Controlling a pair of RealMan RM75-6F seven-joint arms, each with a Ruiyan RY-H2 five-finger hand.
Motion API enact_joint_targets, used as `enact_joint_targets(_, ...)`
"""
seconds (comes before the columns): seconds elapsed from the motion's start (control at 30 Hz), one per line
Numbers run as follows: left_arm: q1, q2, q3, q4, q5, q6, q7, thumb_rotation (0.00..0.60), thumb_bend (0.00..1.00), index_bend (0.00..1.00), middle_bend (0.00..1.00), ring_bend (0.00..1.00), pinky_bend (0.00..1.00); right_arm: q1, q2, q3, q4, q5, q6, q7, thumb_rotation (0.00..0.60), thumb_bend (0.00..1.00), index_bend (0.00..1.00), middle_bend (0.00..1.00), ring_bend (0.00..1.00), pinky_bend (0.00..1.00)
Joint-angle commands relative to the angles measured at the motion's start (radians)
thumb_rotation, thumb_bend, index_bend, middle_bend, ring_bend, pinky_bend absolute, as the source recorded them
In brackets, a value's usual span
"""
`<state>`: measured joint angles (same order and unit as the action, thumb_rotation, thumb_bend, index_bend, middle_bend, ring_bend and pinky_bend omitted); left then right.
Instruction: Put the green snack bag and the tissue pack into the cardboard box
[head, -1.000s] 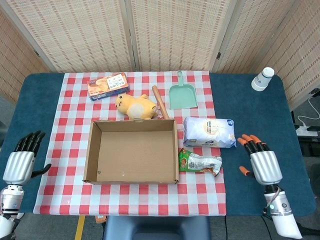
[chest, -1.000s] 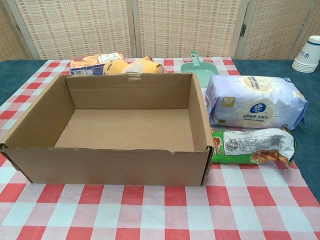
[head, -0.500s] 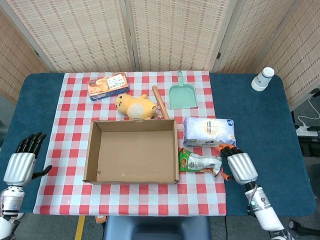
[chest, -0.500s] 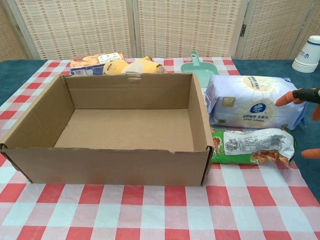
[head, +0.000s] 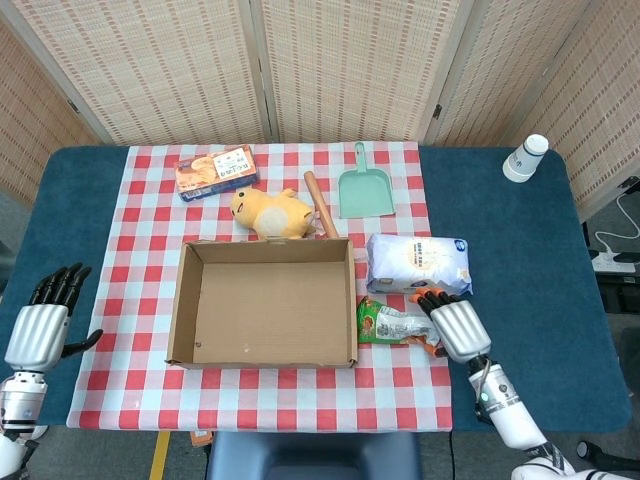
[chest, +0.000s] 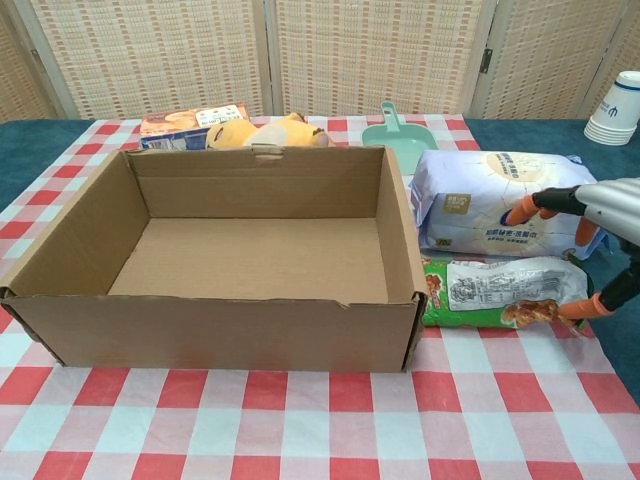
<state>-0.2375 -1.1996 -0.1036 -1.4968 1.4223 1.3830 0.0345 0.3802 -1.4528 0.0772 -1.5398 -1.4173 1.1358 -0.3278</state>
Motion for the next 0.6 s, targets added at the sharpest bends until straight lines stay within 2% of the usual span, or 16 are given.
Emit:
enact_joint_targets(0.03, 0.001, 0.002, -0.001, -0.001, -0.001, 0.000, -0.004, 0.600, 0.19, 0.00, 0.00, 0.00, 0.09, 0.025, -0.013, 0.011, 0.018, 0.036, -0.040, -0.019, 0.600, 0.00, 0.26, 0.21, 0.22, 0.40)
enact_joint_targets(0.23, -0.003, 0.006, -0.005, -0.003, -0.004, -0.004, -0.009, 0.600, 0.19, 0.00, 0.00, 0.00, 0.09, 0.043, -0.024, 0.015, 0.027, 0.072, -0.070, -0.025, 0.600, 0.00, 0.29, 0.21, 0.23, 0.41)
enact_joint_targets(0.4, -0.003, 0.007, -0.002, -0.003, -0.001, -0.005, -0.012, 0.600, 0.19, 0.00, 0.00, 0.00, 0.09, 0.048, -0.030, 0.007, 0.033, 0.079, -0.079, -0.010, 0.600, 0.00, 0.35, 0.24, 0.26, 0.48)
enact_joint_targets(0.6, -0.002, 0.005, 0.000, -0.003, 0.001, -0.003, -0.010, 0.600, 0.19, 0.00, 0.00, 0.00, 0.09, 0.050, -0.031, 0.004, 0.027, 0.087, -0.073, -0.007, 0.600, 0.01, 0.49, 0.34, 0.38, 0.60)
